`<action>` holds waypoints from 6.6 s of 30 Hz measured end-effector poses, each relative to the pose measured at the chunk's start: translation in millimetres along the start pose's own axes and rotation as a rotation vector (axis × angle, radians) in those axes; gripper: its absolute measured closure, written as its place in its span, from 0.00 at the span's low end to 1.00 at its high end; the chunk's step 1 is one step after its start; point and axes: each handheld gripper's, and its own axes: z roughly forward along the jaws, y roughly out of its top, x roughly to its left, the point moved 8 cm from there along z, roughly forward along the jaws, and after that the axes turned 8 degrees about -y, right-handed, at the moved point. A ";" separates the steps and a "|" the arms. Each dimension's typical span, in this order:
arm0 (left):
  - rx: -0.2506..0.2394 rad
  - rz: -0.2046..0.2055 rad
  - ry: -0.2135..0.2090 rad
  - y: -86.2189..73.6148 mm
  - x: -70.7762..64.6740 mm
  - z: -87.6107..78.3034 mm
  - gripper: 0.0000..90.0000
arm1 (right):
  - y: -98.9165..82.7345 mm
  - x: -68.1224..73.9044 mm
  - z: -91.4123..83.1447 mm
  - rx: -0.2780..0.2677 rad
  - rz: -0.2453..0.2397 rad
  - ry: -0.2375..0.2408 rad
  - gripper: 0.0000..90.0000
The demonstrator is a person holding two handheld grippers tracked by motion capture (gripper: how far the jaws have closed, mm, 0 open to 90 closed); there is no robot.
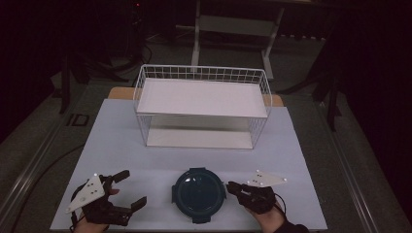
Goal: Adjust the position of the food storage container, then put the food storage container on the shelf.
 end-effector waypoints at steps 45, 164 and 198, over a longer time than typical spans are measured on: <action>0.318 -0.367 -0.131 -10.4 -8.3 84.9 0.00 | 36.7 -0.9 -35.2 -0.226 -0.016 0.010 0.13; 0.266 -0.485 -0.173 16.9 41.3 132.8 0.62 | 48.6 -56.4 35.9 0.007 0.428 0.342 0.63; 0.212 -0.422 -0.098 11.0 106.8 177.8 0.61 | 57.6 -109.0 99.5 -0.036 0.417 0.256 0.62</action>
